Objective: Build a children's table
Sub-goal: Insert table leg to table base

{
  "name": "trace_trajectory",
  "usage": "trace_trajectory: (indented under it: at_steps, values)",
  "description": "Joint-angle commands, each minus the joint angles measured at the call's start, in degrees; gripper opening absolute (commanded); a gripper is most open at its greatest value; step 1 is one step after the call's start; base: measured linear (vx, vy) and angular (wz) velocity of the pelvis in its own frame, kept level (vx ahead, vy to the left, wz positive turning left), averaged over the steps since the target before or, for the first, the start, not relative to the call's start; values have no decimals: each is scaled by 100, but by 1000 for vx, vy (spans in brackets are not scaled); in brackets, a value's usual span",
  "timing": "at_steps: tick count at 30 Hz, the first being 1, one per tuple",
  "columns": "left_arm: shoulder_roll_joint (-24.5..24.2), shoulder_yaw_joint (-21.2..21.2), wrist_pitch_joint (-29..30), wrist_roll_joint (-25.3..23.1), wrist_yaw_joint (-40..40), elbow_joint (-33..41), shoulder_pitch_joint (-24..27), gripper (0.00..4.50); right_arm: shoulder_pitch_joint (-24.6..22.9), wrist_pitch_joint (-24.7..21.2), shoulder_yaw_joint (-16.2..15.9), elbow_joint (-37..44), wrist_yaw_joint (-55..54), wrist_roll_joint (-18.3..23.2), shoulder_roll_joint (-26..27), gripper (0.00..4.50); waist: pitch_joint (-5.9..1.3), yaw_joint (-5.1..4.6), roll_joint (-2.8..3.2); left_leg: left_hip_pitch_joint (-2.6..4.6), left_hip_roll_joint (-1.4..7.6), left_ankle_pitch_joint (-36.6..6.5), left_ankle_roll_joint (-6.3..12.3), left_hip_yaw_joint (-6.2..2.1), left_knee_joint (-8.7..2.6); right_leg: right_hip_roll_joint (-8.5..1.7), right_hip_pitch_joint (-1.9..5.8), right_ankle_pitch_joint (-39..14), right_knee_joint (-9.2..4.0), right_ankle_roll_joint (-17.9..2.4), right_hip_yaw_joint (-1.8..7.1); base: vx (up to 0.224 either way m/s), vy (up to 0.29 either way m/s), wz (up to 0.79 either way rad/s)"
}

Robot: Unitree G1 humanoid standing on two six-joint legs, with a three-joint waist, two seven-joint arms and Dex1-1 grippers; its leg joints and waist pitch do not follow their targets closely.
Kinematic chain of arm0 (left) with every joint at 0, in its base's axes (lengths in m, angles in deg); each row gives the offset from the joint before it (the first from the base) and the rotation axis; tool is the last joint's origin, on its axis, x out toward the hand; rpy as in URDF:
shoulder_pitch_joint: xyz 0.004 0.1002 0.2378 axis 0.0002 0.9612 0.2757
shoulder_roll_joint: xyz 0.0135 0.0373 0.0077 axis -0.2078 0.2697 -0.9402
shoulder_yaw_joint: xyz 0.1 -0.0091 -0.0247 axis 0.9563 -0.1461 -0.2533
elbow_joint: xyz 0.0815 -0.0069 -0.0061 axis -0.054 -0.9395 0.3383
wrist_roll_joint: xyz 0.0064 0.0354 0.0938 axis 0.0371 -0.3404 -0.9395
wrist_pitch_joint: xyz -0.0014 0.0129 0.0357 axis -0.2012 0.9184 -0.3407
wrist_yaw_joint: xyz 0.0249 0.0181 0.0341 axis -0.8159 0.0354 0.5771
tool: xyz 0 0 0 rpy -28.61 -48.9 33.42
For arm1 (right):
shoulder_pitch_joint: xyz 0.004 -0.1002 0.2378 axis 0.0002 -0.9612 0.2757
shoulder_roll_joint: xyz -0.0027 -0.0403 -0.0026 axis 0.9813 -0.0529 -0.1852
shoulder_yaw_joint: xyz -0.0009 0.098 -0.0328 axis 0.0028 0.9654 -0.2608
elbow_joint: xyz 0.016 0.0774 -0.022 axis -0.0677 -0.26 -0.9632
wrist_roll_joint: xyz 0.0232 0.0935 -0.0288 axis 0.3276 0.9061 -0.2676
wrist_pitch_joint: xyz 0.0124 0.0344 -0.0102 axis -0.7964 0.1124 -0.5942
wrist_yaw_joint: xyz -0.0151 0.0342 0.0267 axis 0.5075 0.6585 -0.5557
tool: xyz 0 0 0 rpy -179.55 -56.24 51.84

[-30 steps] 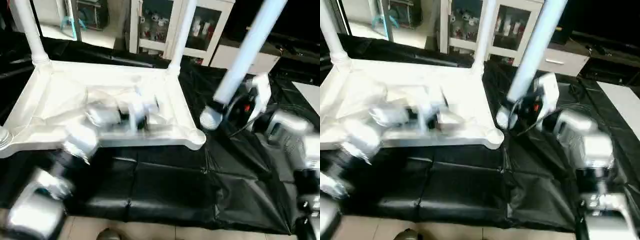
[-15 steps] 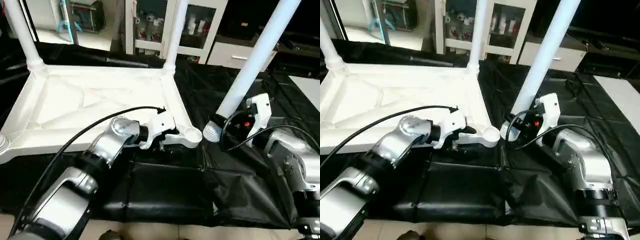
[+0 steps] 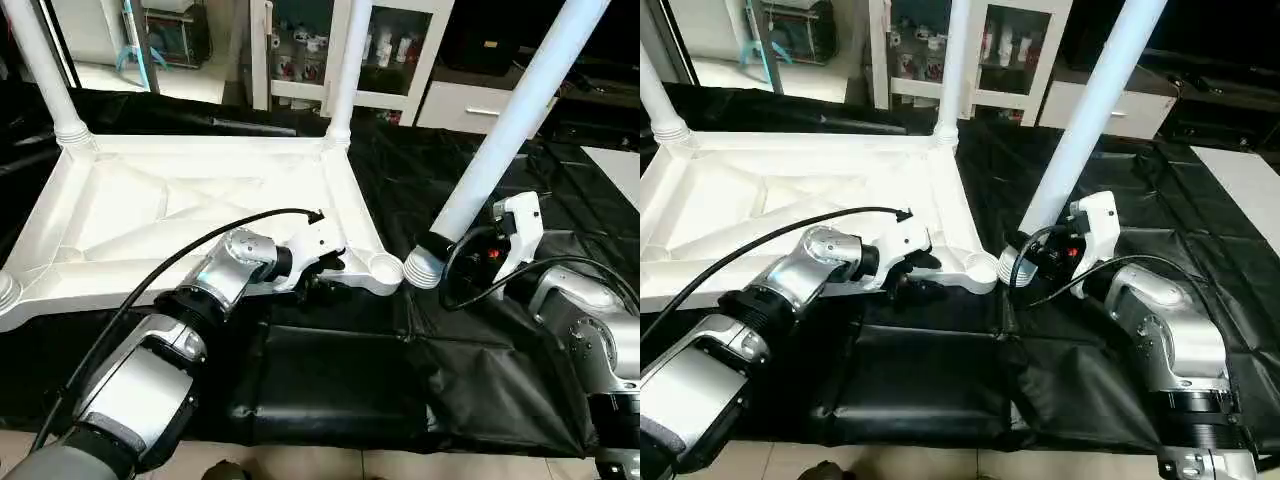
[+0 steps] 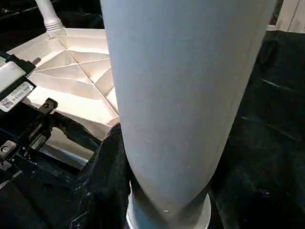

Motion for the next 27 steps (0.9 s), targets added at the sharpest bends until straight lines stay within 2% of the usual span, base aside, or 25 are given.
trace_trajectory:
  at_steps: [1,3,6,7,14,17,18,21,23,27]
  values:
    - [2,-16,-62,-156,-84,-262,-99,213,22,-25,46,128,2,41,-65,186,-430,7,30,148,94,-1354,-66,-55,-409,-285,290,-956,-446,-1266,111,0,0,0]
    - [17,-38,-89,-163,-83,-300,-108,209,27,-27,45,126,5,39,-63,186,-431,11,29,147,94,-1348,-67,-57,-408,-295,290,-1003,-450,-1244,113,0,0,0]
    - [65,-110,-137,-198,-57,-405,-124,185,72,-37,21,112,14,29,-51,186,-429,10,33,147,97,-1353,-60,-58,-410,-299,283,-1028,-452,-1244,112,0,0,0]
    - [65,-99,-141,-217,-53,-413,-122,171,74,-39,16,118,18,33,-52,186,-427,6,15,145,100,-1360,-57,-57,-412,-297,284,-1034,-453,-1244,111,0,0,0]
    - [-3,-20,-221,-412,-135,-554,-191,120,94,-26,5,107,75,28,-92,186,-418,5,26,146,99,-1429,-52,-61,-421,-303,274,-1164,-474,-1208,112,0,0,0]
    - [-65,80,-289,-580,-285,-603,-213,107,120,-22,-9,99,83,14,-98,186,-416,-7,23,137,101,-1443,-64,-68,-430,-306,272,-1244,-486,-1159,115,0,0,0]
    - [-98,130,-296,-651,-356,-599,-213,86,144,-23,-14,95,83,14,-92,186,-417,-15,29,135,102,-1439,-72,-71,-431,-310,275,-1236,-479,-1160,114,0,0,0]
    - [-115,124,-283,-688,-437,-600,-224,76,177,-10,-22,71,102,6,-86,186,-411,-38,28,136,102,-1486,-72,-71,-435,-313,268,-1278,-482,-1187,112,0,0,0]
    - [-140,158,-259,-722,-528,-598,-235,43,193,-6,-27,60,118,5,-83,186,-414,-44,27,139,104,-1499,-69,-69,-432,-310,266,-1282,-481,-1199,113,0,0,0]
    - [-223,150,-159,-728,-868,-557,-225,23,246,-9,-64,32,184,7,-85,186,-409,-42,26,146,104,-1482,-59,-66,-439,-311,256,-1318,-484,-1190,117,0,0,0]
